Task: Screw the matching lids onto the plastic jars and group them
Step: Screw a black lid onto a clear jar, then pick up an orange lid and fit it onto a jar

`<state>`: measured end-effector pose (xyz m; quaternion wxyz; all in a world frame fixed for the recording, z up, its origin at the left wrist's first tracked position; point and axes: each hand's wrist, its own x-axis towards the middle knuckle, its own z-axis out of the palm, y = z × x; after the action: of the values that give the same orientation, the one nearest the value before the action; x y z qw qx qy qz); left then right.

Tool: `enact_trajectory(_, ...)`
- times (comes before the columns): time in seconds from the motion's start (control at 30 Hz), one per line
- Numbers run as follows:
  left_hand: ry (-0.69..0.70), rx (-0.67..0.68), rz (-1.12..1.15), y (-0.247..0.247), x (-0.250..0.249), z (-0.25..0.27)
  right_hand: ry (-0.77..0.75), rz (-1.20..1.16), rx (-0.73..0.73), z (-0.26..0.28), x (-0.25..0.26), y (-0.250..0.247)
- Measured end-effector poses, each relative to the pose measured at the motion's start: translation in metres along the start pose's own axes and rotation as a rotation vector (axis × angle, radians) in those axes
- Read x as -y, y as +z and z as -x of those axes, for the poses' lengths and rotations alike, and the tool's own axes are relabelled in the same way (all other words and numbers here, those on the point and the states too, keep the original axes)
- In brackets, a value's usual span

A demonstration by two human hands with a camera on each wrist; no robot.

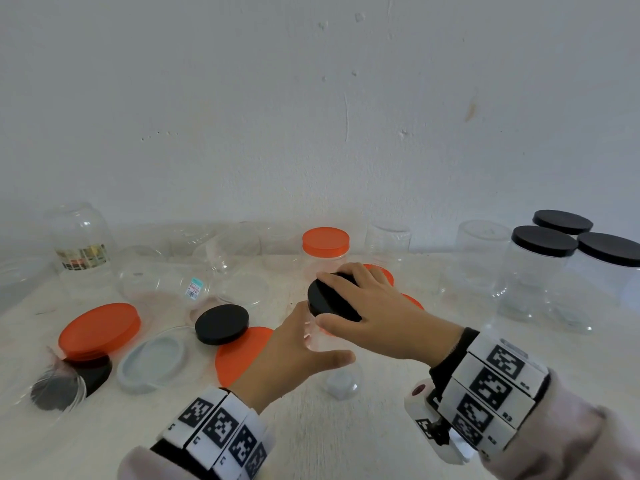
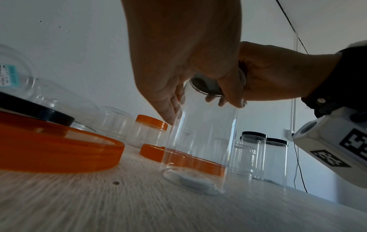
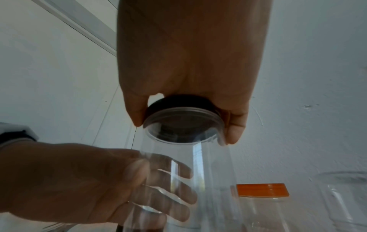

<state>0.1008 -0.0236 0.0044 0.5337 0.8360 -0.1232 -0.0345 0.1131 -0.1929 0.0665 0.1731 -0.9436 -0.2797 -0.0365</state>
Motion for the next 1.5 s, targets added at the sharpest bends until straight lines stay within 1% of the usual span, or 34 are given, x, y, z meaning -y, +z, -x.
enact_trajectory(0.2, 0.023, -0.008, -0.047, 0.000, -0.001, 0.002, -0.017, -0.012, -0.021, 0.003, 0.000, 0.002)
enact_trajectory(0.4, 0.053, 0.004, -0.088, 0.004, -0.005, 0.001, -0.023, 0.019, 0.012, 0.015, -0.008, -0.001)
enact_trajectory(0.63, 0.062, 0.054, -0.143, 0.018, -0.008, -0.001, -0.053, -0.100, 0.072, 0.045, -0.027, -0.015)
enact_trajectory(0.8, 0.006, 0.106, -0.215, 0.022, 0.002, -0.001, -0.041, -0.211, 0.125, 0.061, -0.058, -0.047)
enact_trajectory(0.83, -0.009, 0.118, -0.236, 0.020, 0.003, -0.002, -0.040, -0.210, 0.106, 0.062, -0.065, -0.058)
enact_trajectory(0.9, -0.024, 0.134, -0.296, 0.015, 0.005, -0.006, -0.030, -0.198, 0.000, 0.062, -0.078, -0.082)
enact_trajectory(1.03, -0.067, 0.159, -0.433, 0.004, 0.001, -0.027, 0.087, -0.141, -0.247, 0.049, -0.106, -0.125)
enact_trajectory(1.07, -0.073, 0.158, -0.469, 0.003, 0.000, -0.035, 0.133, -0.111, -0.278, 0.042, -0.114, -0.131)
enact_trajectory(1.17, -0.086, 0.150, -0.586, 0.006, 0.002, -0.063, 0.261, -0.044, -0.309, 0.011, -0.136, -0.140)
enact_trajectory(1.27, -0.149, 0.182, -0.685, 0.011, 0.004, -0.087, 0.361, -0.040, -0.281, -0.021, -0.154, -0.138)
enact_trajectory(1.4, -0.205, 0.227, -0.765, 0.019, 0.005, -0.106, 0.473, 0.056, -0.155, -0.055, -0.174, -0.130)
enact_trajectory(1.5, -0.258, 0.284, -0.820, 0.025, 0.004, -0.113, 0.522, 0.135, -0.070, -0.073, -0.182, -0.126)
